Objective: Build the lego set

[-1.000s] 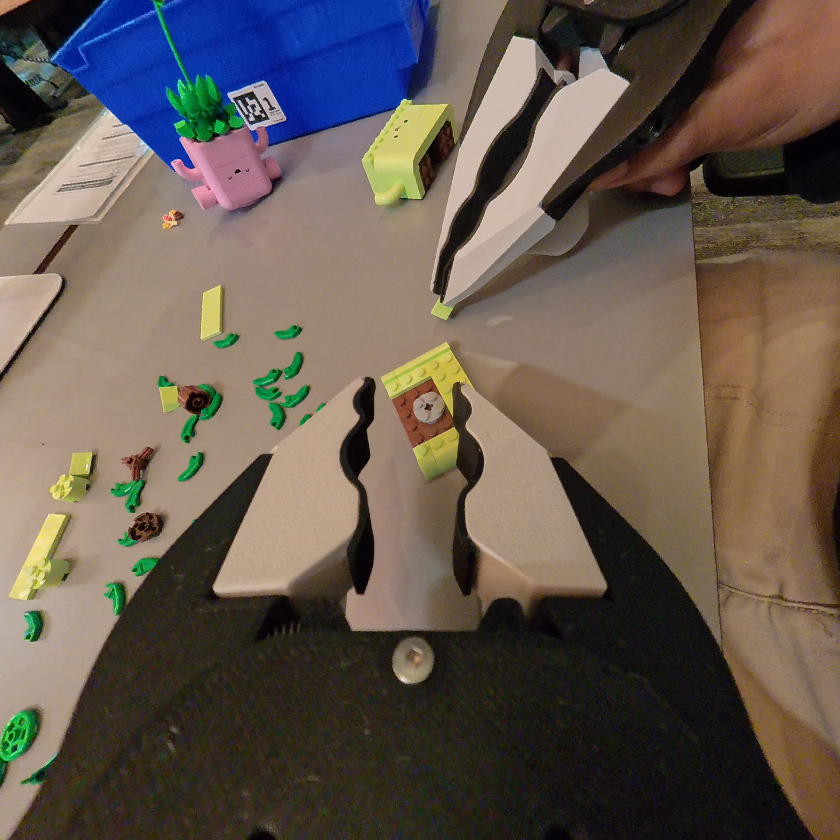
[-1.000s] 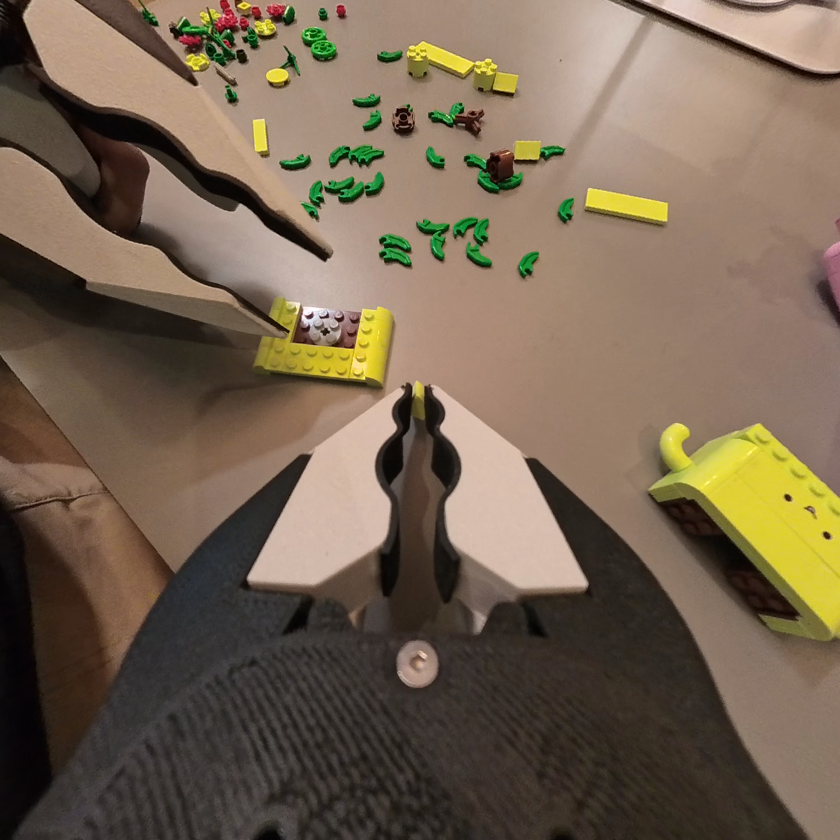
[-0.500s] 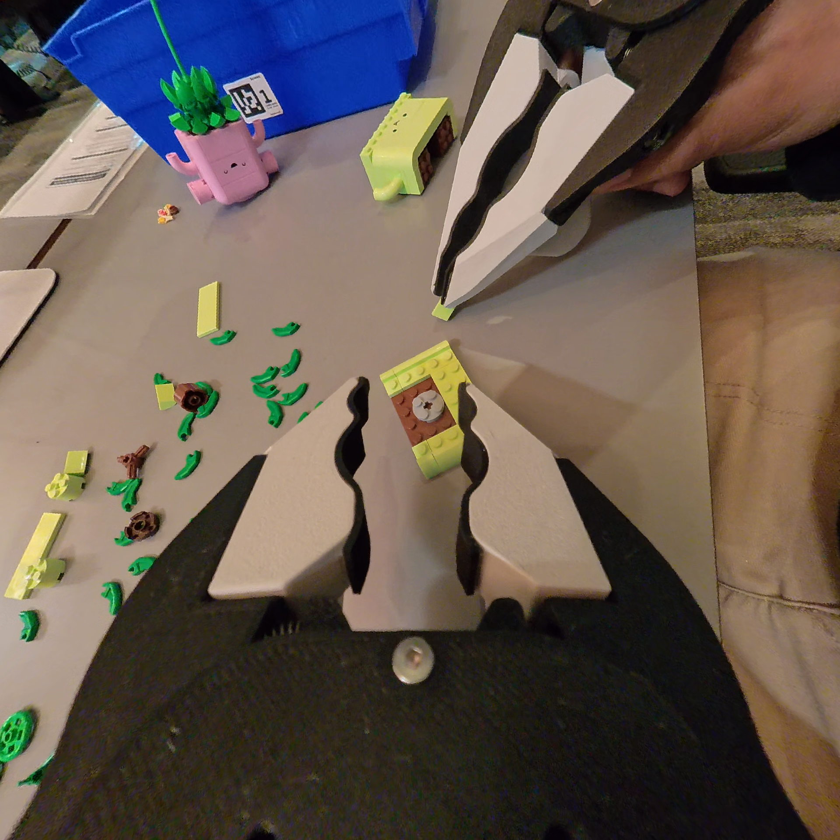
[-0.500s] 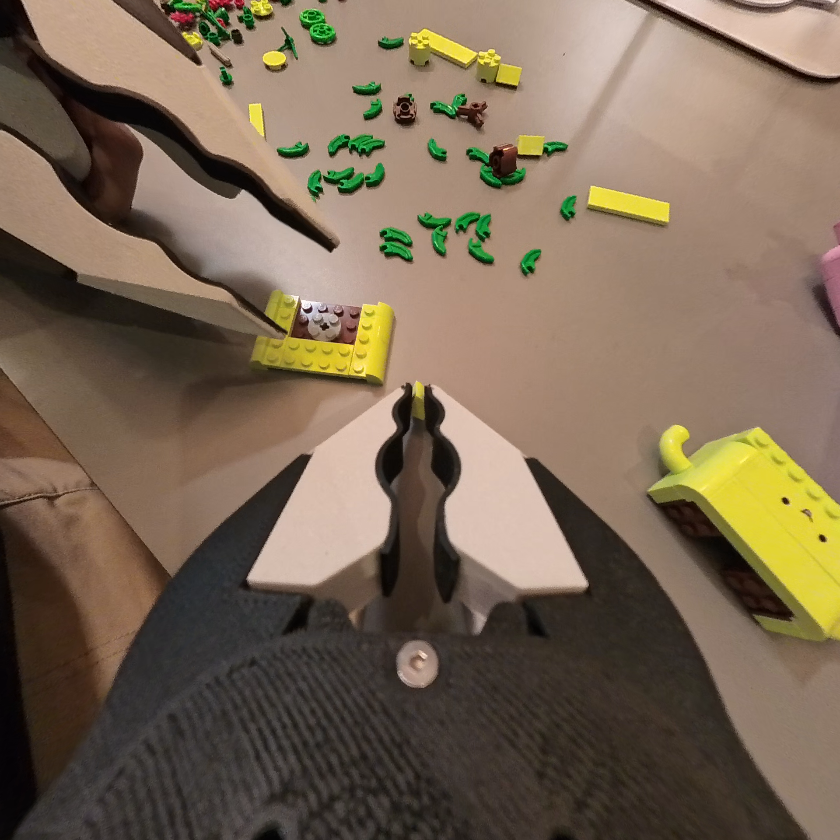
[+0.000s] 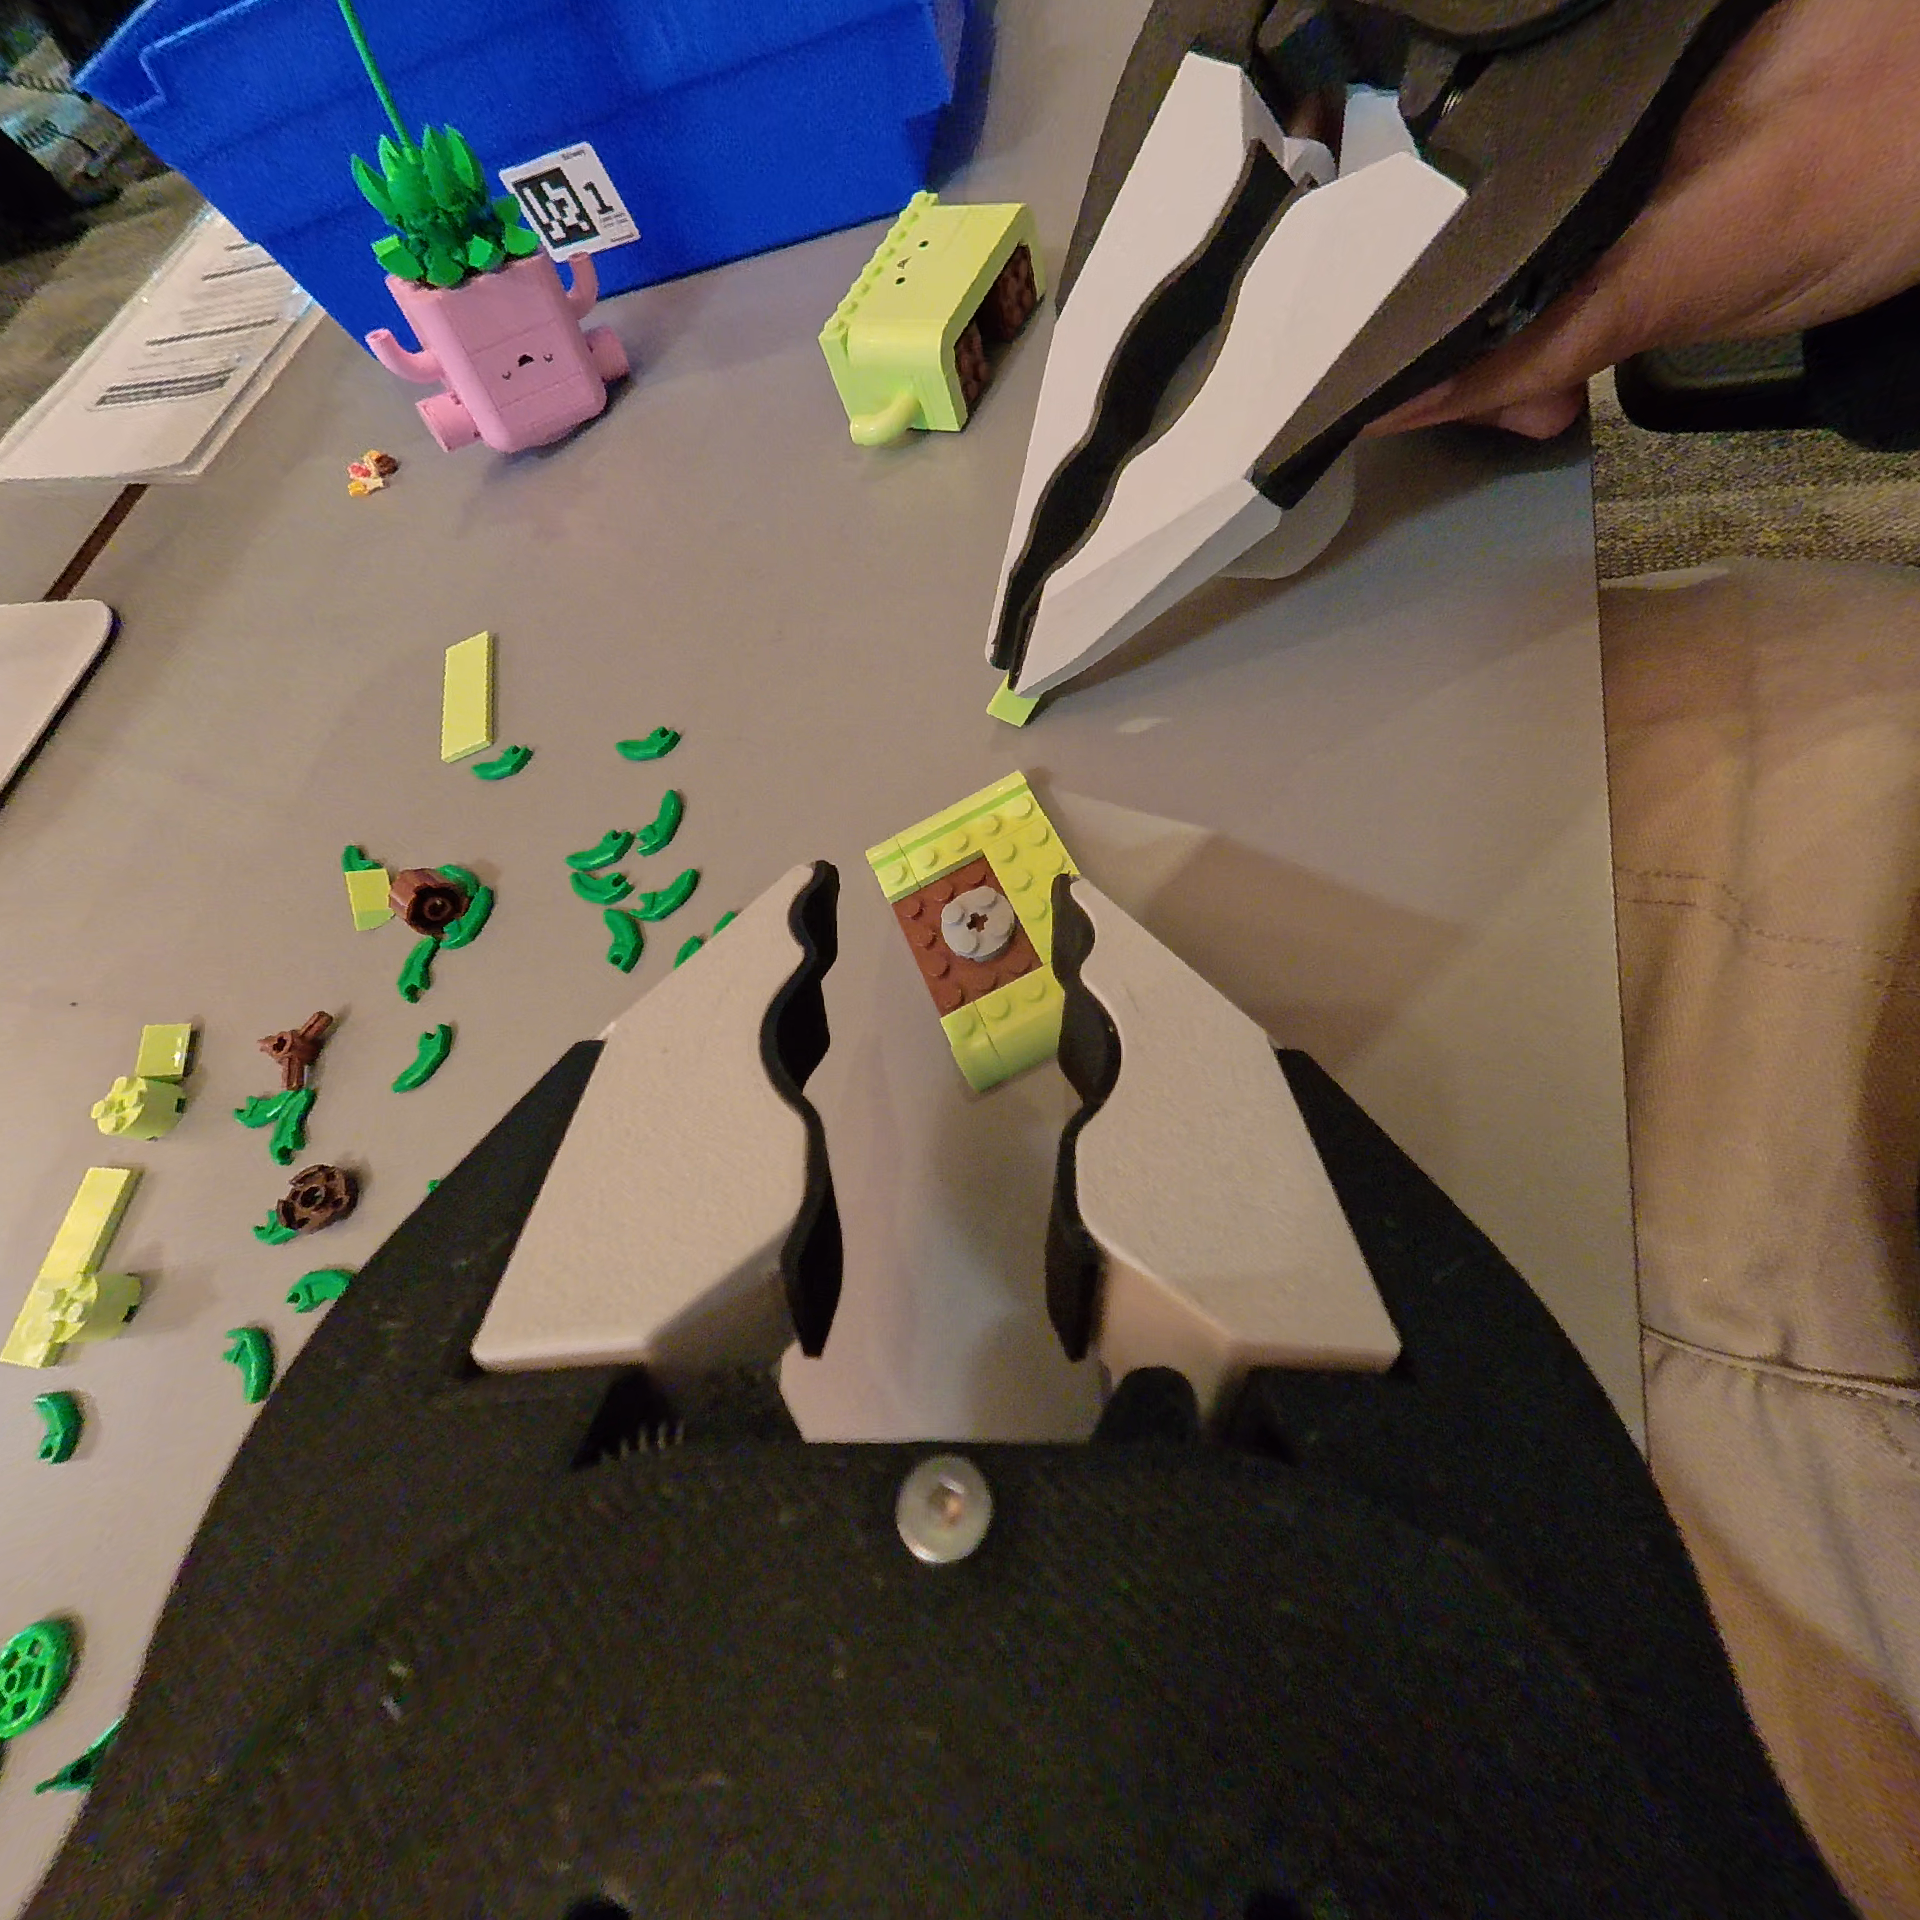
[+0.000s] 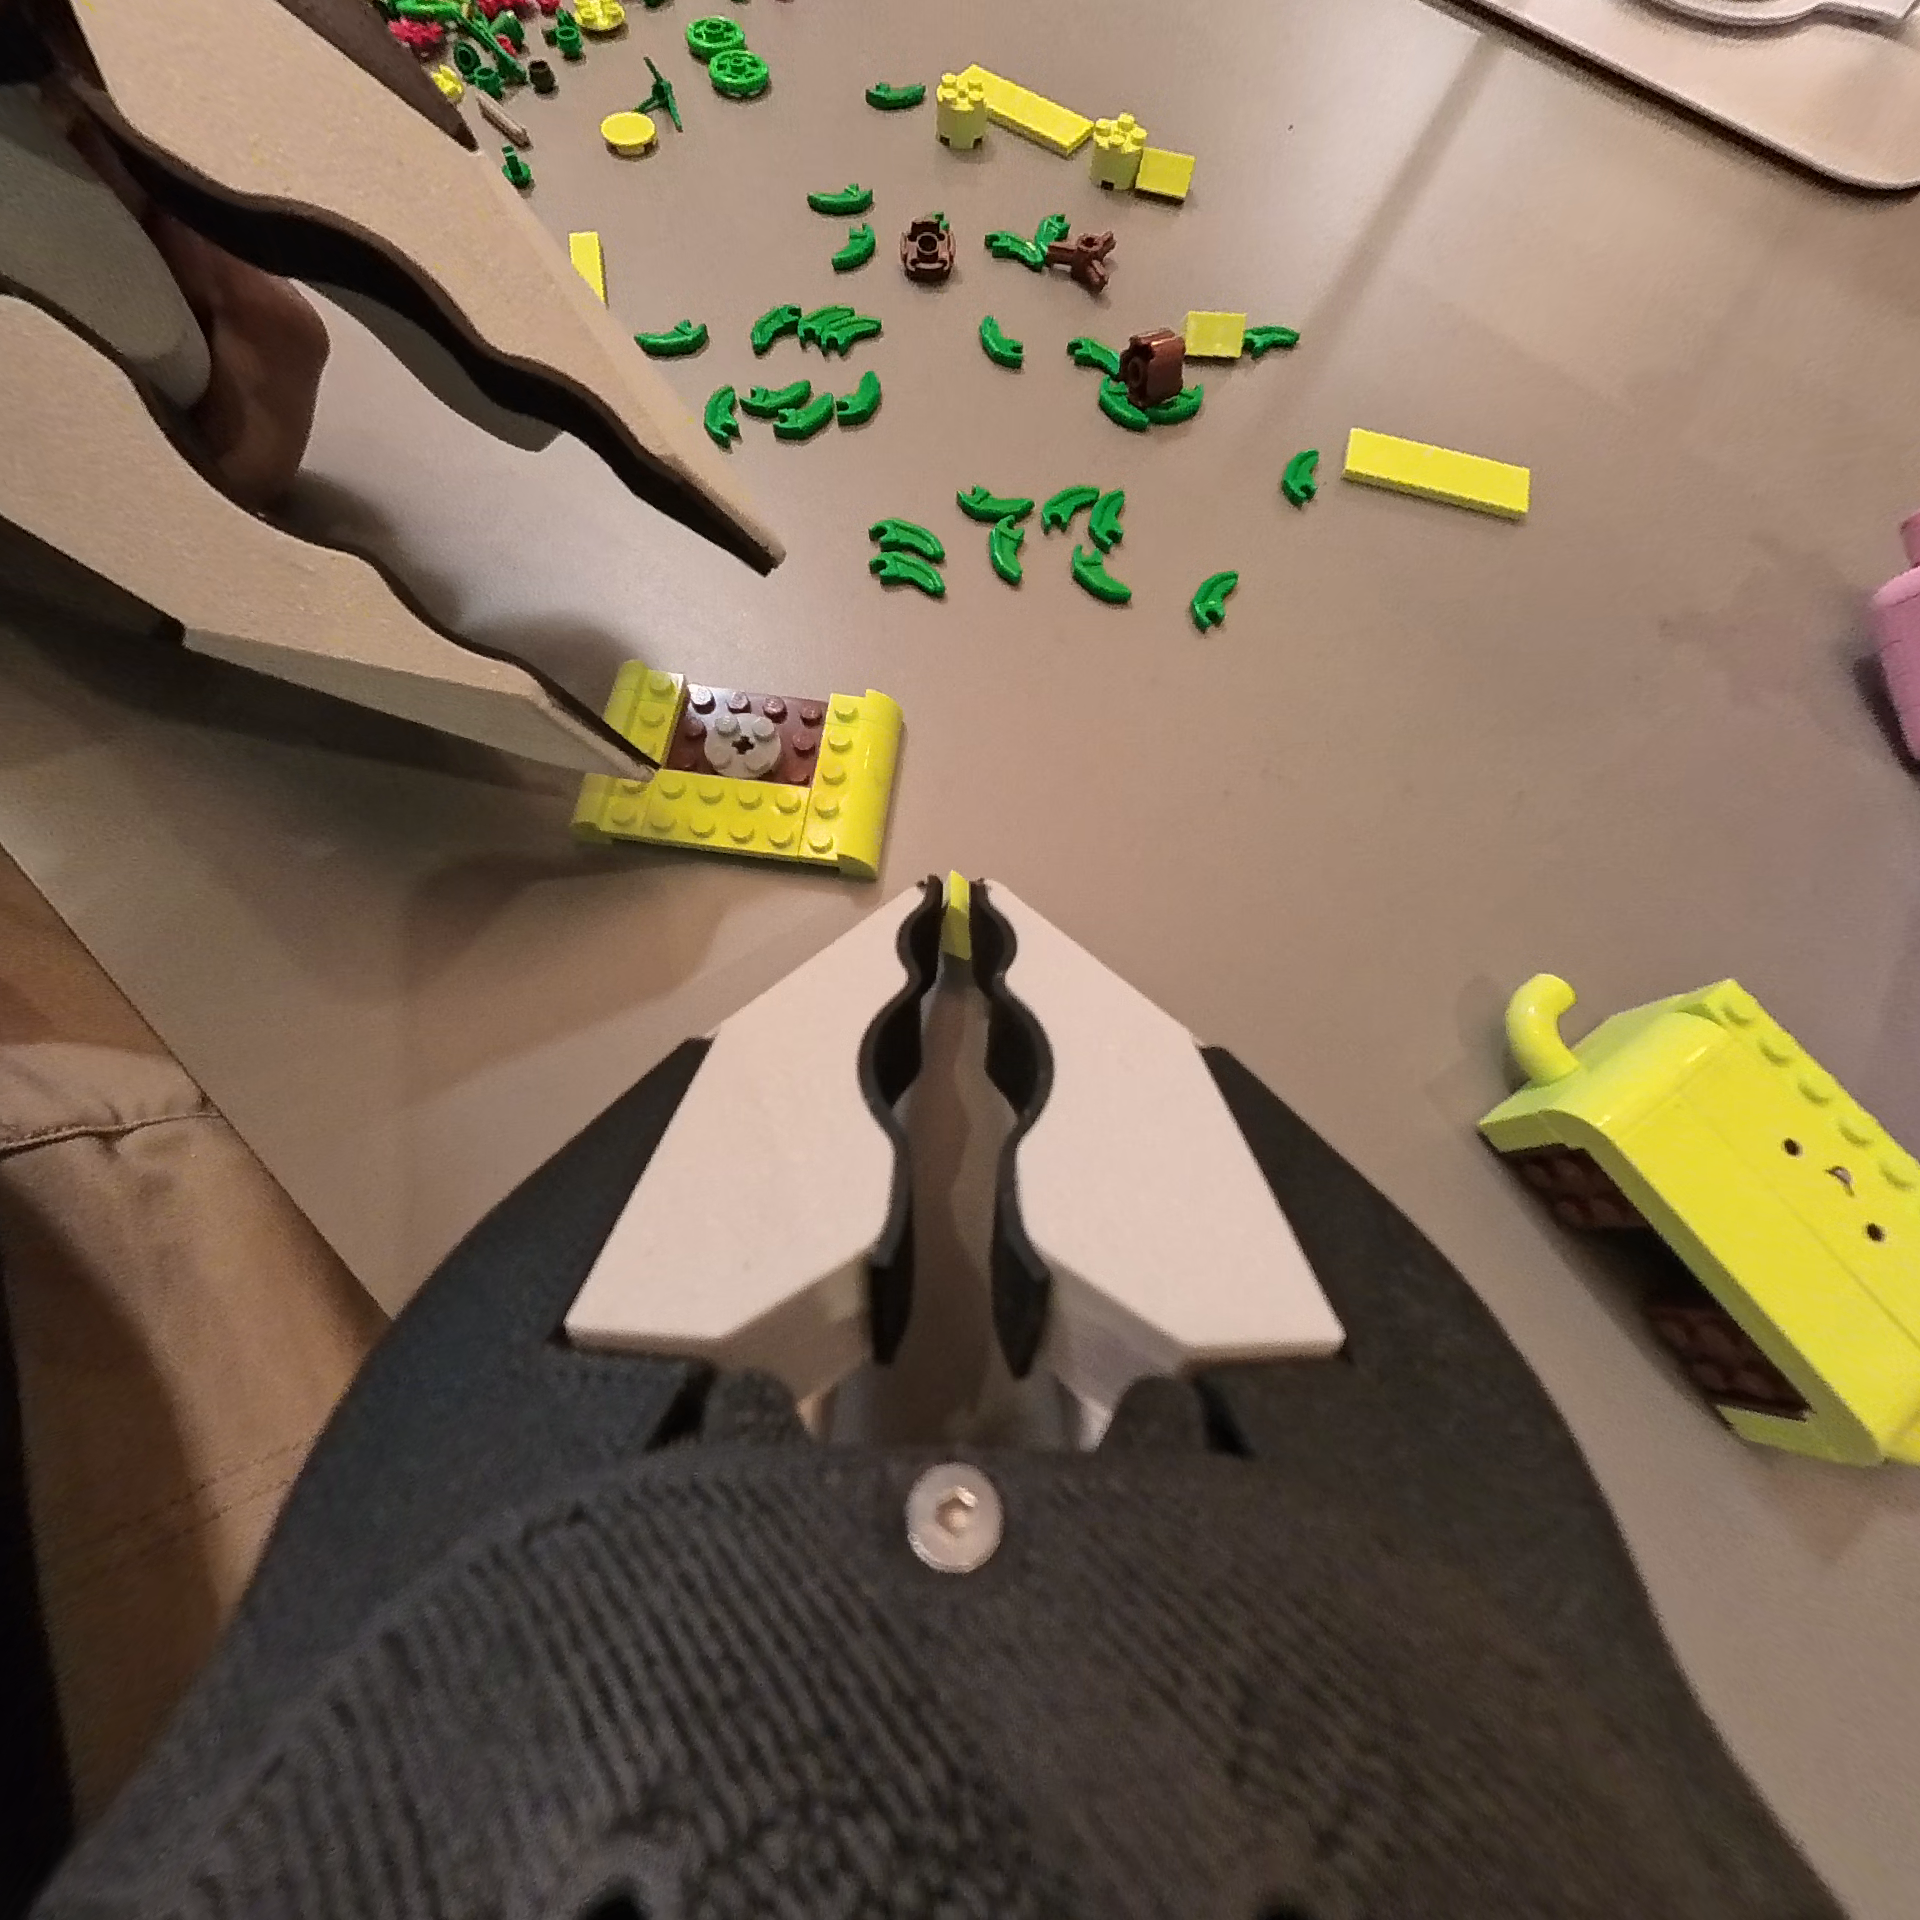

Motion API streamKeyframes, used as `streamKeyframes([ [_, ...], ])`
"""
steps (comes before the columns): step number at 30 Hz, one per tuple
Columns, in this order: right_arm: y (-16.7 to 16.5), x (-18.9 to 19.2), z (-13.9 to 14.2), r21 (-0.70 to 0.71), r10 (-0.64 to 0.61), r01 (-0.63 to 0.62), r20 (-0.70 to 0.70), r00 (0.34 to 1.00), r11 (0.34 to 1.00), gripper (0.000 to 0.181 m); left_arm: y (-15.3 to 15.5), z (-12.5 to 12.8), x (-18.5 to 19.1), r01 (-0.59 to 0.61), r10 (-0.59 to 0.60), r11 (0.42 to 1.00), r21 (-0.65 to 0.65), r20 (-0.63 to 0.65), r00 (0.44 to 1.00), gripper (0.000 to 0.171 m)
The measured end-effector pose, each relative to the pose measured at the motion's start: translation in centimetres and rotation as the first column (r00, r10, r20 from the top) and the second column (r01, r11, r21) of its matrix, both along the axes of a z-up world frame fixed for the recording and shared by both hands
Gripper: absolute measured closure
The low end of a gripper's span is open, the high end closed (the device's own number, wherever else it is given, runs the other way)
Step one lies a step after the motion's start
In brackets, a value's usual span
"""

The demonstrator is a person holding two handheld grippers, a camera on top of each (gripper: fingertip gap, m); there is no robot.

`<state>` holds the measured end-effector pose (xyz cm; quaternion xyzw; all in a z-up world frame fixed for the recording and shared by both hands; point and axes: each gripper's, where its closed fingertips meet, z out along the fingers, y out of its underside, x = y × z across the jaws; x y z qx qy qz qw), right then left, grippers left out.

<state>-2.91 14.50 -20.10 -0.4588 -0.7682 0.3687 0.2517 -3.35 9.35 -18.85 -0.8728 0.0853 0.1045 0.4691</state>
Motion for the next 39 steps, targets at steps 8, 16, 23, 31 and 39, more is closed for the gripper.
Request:
streamKeyframes([
  [8, -0.3, 0.1, 0.0, 0.031, 0.017, -0.017, -0.013, 1.0, 0.999, 0.178, -0.1, -0.2, -0.2, -0.01, 0.01, 1.0, -0.016, 0.01, 1.0, 0.128],
  [16, -0.4, 0.4, 0.0, 0.055, 0.038, -0.037, -0.029, 0.999, 0.998, 0.177, -0.2, -0.4, 0.6, 0.035, -0.034, 0.999, -0.028, 0.021, 0.999, 0.123],
  [23, 0.1, 1.5, -0.6, 0.139, 0.059, -0.054, -0.03, 0.998, 0.989, 0.179, -0.2, -0.9, 0.7, 0.024, -0.019, 0.998, -0.062, 0.076, 0.997, 0.113],
  [31, 0.1, 1.9, -0.7, 0.123, 0.066, -0.063, -0.018, 0.998, 0.99, 0.175, -0.1, -1.4, 0.6, 0.012, -0.008, 0.995, -0.095, 0.047, 0.999, 0.113],
  [39, -0.1, 1.6, -0.2, 0.062, 0.045, -0.044, -0.007, 0.999, 0.997, 0.172, -0.1, -1.8, 0.5, 0.006, -0.001, 0.993, -0.121, 0.04, 0.999, 0.115],
])
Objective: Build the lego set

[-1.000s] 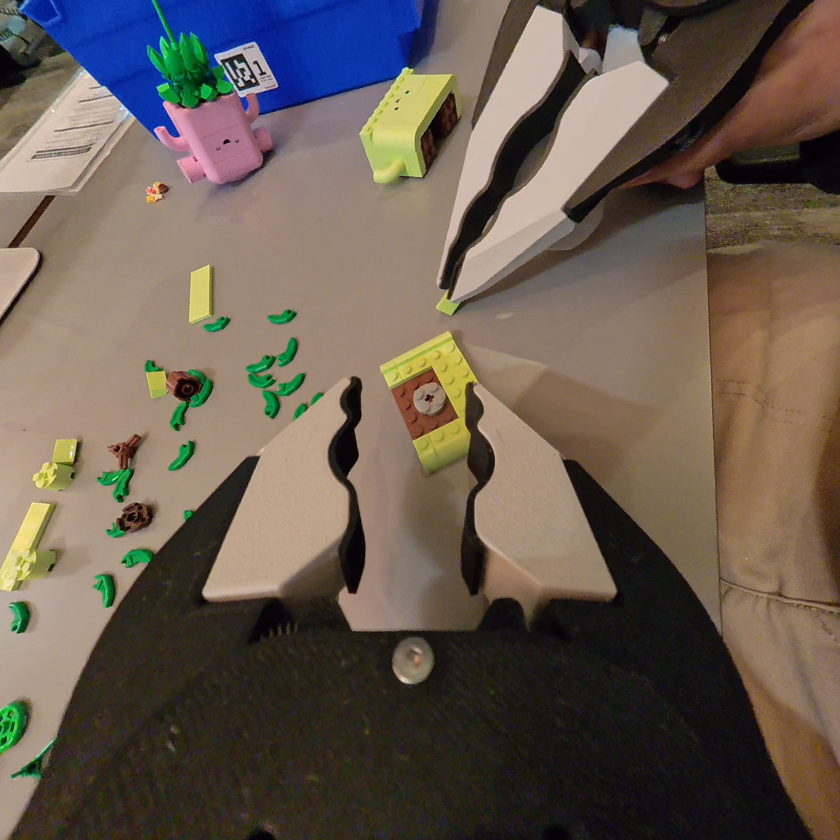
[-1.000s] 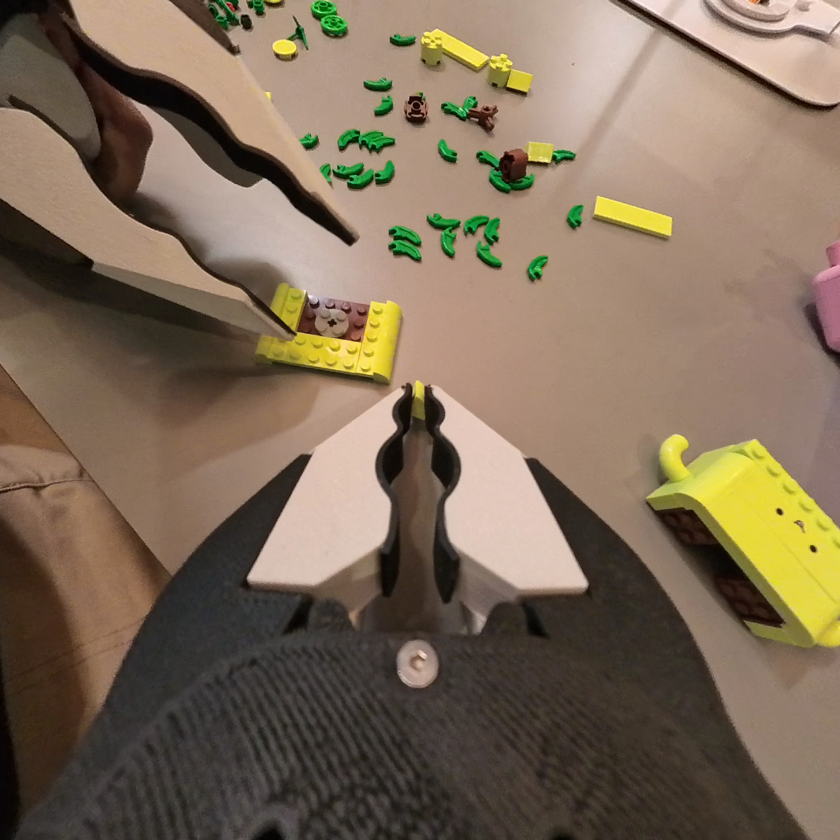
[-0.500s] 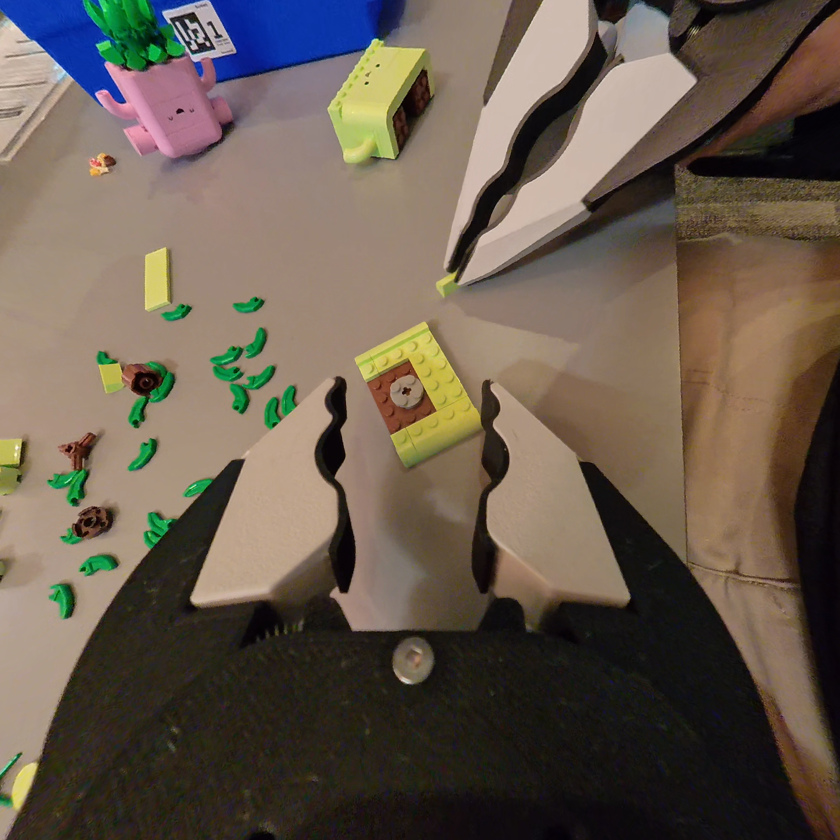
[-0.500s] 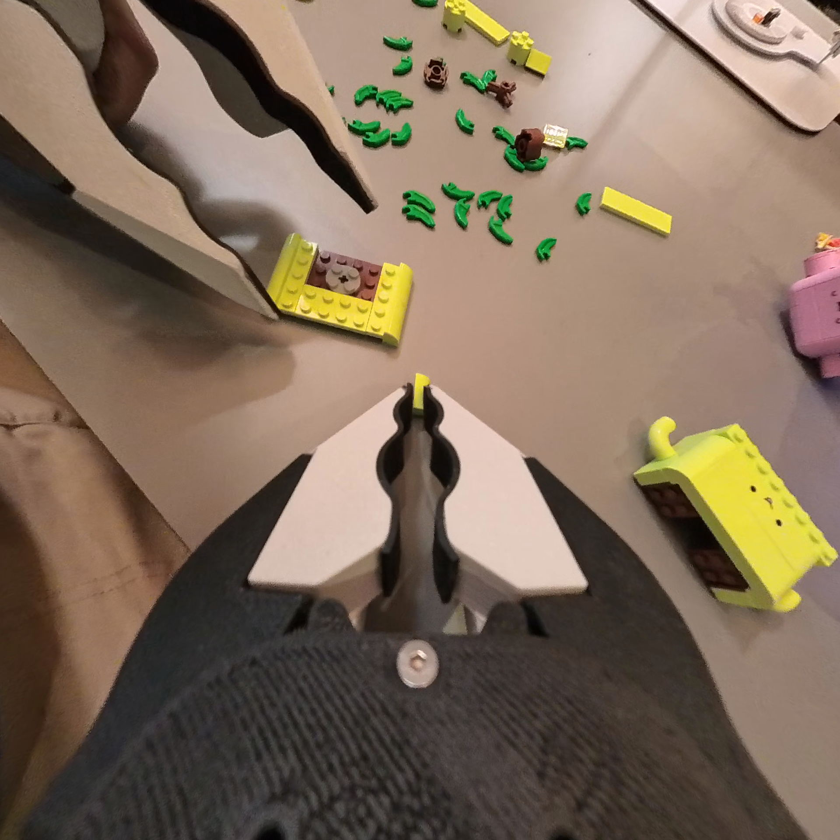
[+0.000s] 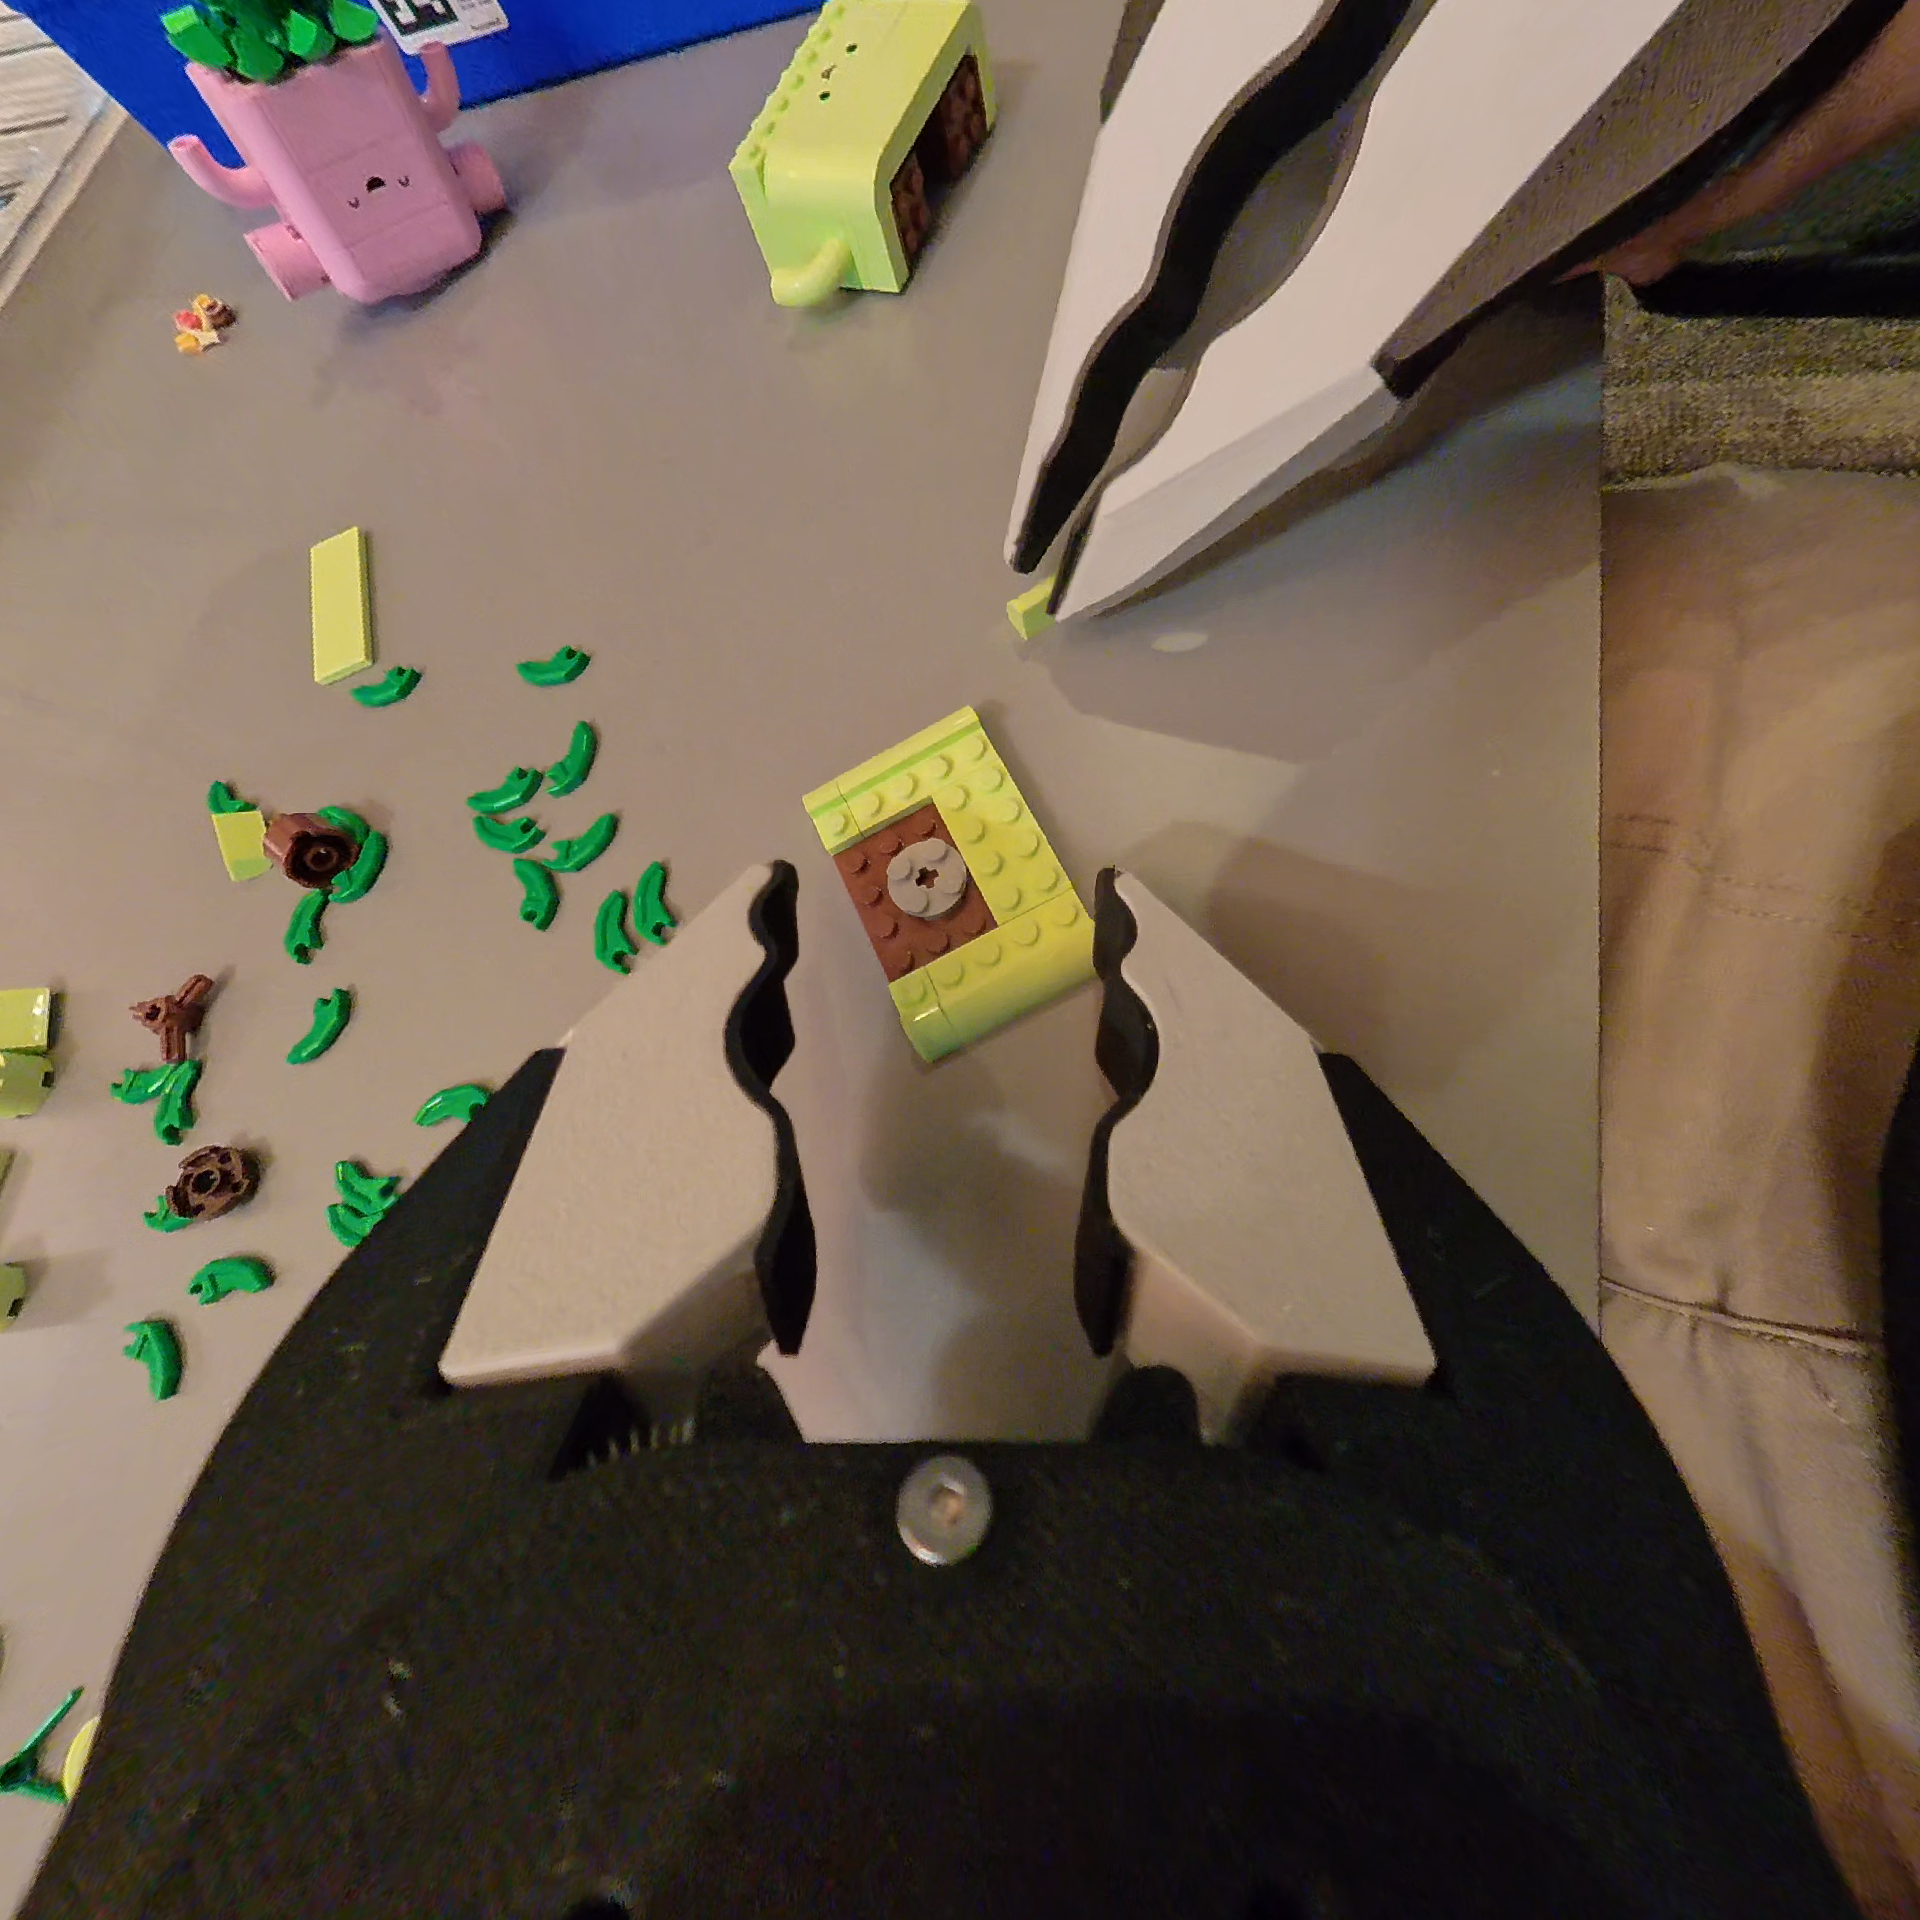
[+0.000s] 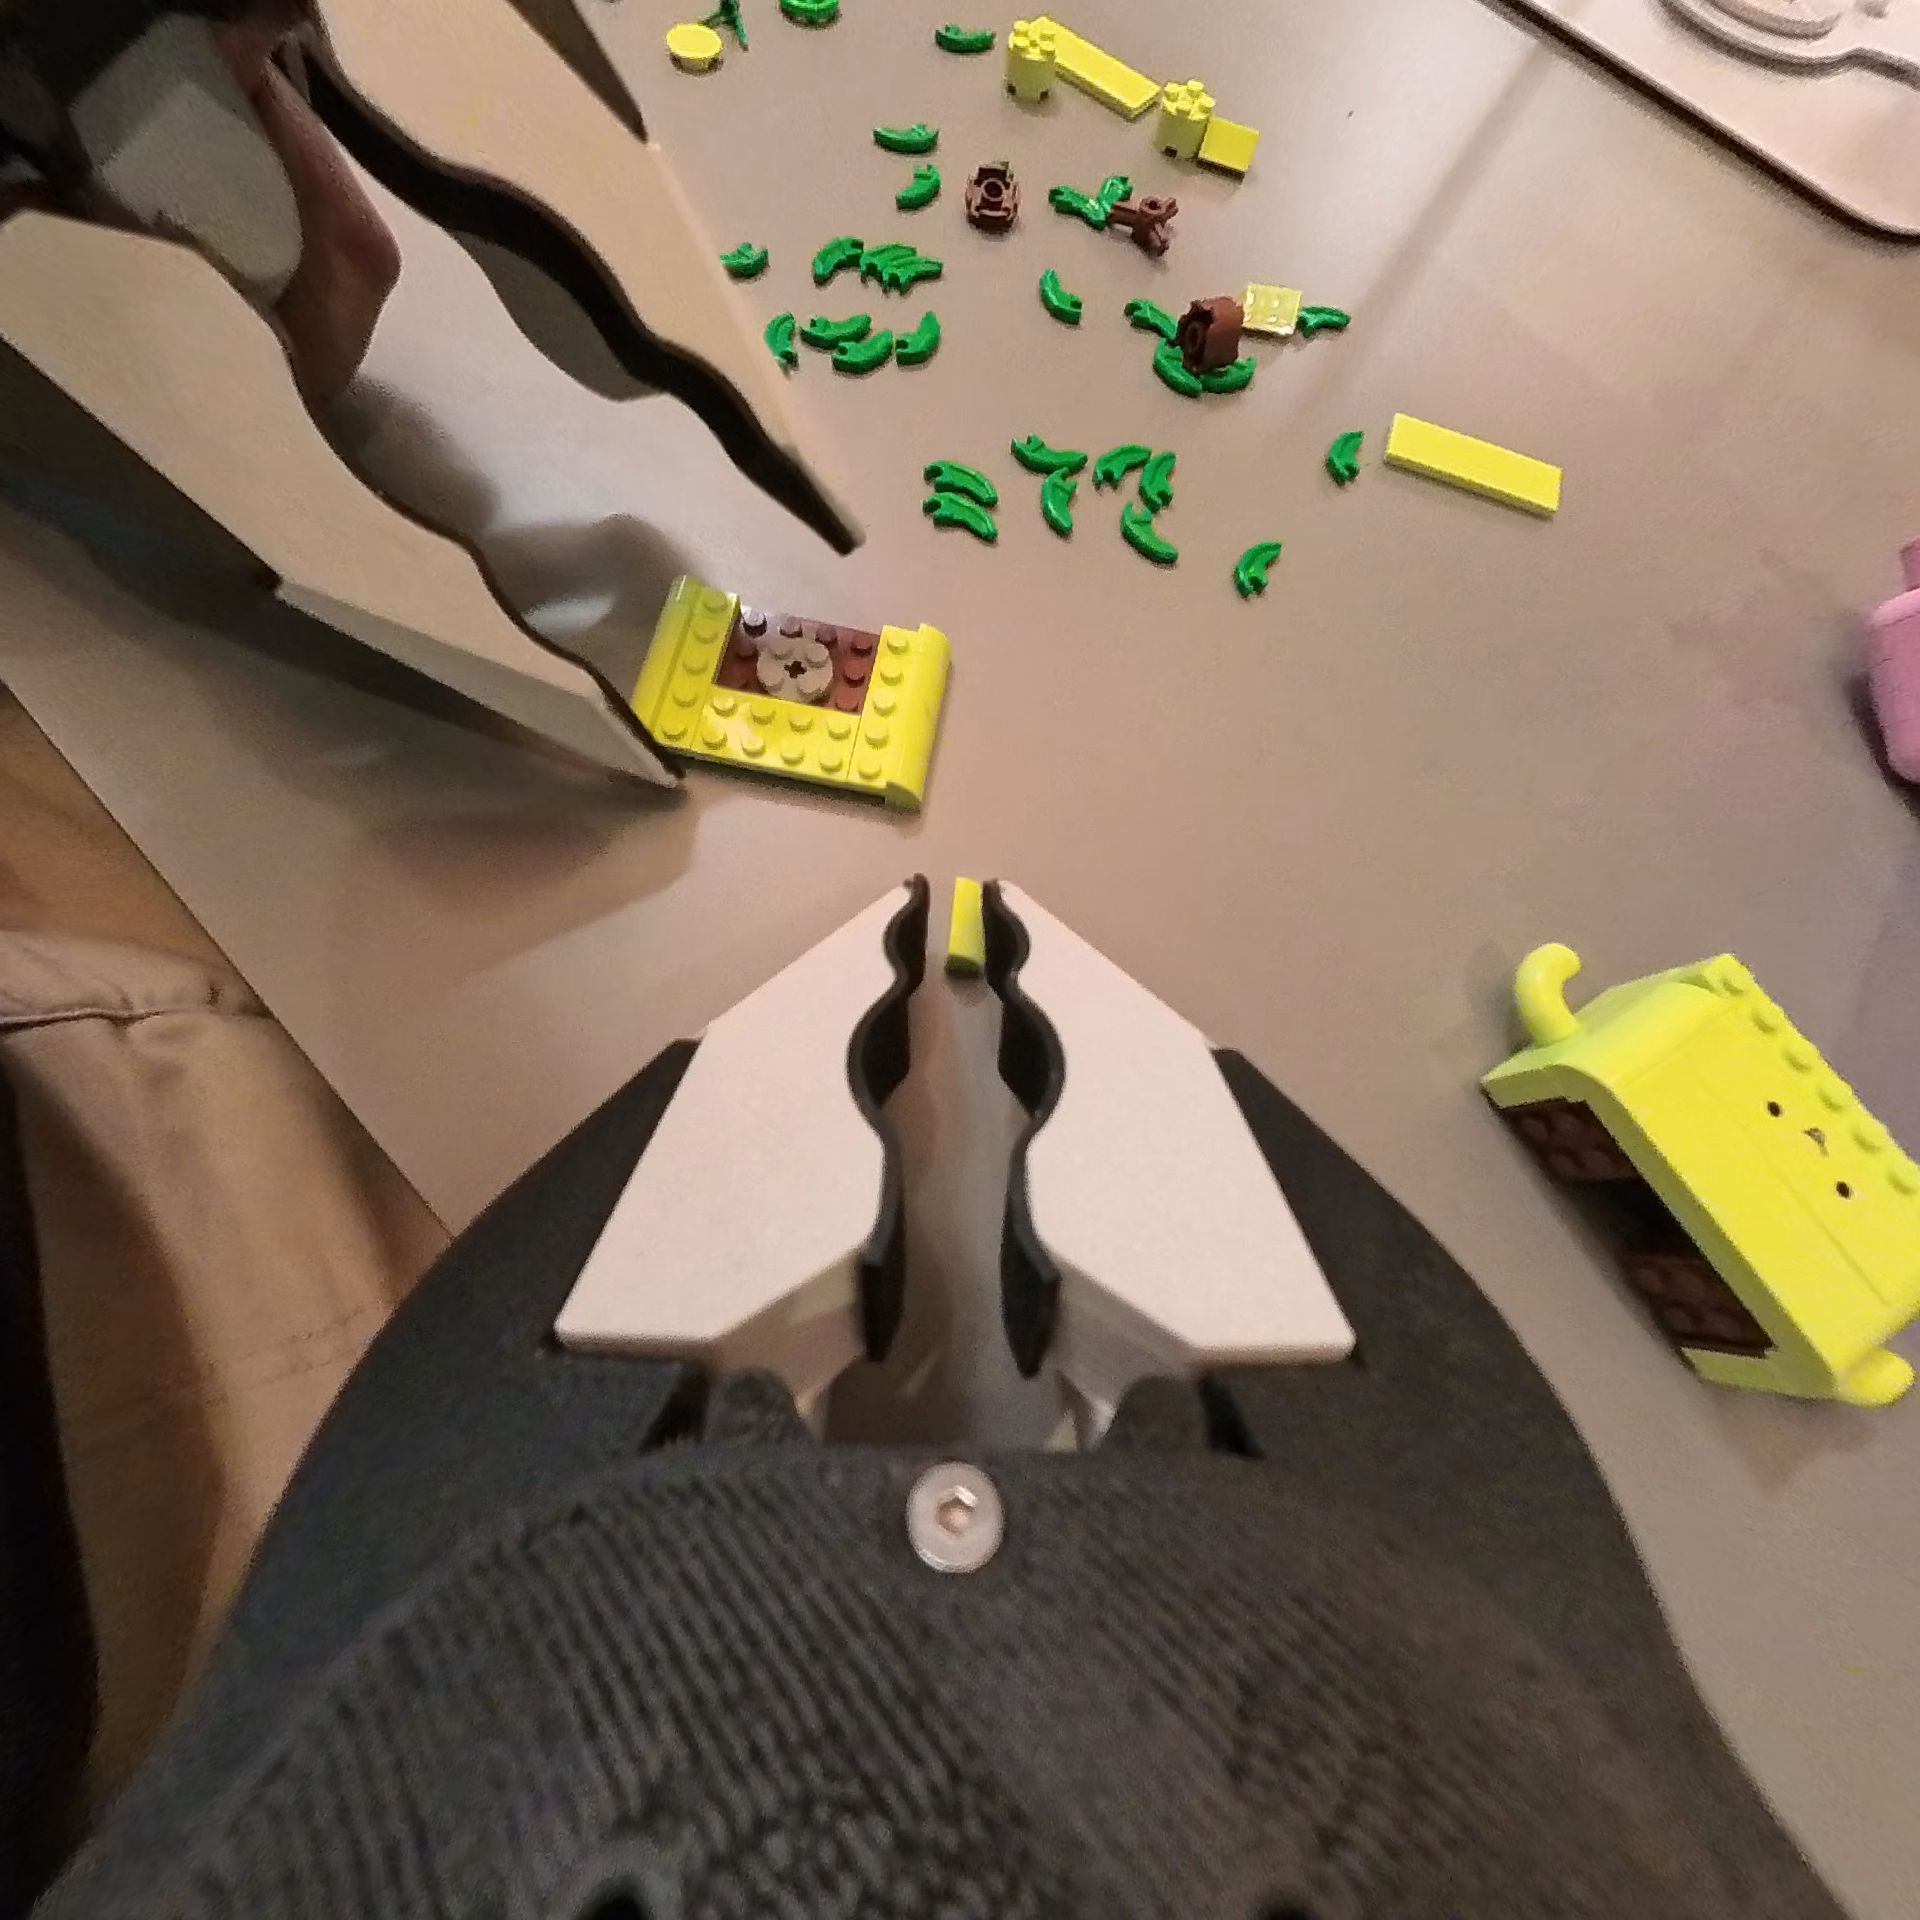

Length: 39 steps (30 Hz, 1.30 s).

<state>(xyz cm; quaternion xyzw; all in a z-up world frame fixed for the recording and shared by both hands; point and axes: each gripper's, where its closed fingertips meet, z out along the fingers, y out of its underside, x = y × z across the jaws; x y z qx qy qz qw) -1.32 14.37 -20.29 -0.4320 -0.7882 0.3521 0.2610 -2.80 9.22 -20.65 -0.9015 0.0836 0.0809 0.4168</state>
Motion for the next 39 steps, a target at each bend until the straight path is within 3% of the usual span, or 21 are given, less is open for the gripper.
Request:
streamKeyframes([
  [6, 0.4, -0.2, -0.8, 0.06, -0.013, 0.012, 0.015, 1.0, 0.998, 0.175, -0.2, -0.3, 0.2, 0.008, -0.007, 1.0, -0.024, 0.022, 1.0, 0.118],
  [16, 0.2, 0.3, -0.8, 0.015, 0.025, -0.025, 0.036, 0.999, 1.0, 0.176, -2.0, -0.7, -1.6, -0.035, 0.042, 0.998, -0.059, 0.126, 0.991, 0.116],
  [39, -0.2, 0.6, -0.9, -0.006, 0.064, -0.064, 0.058, 0.996, 0.998, 0.175, -2.8, -0.8, -2.4, -0.039, 0.049, 0.997, -0.066, 0.148, 0.988, 0.129],
])
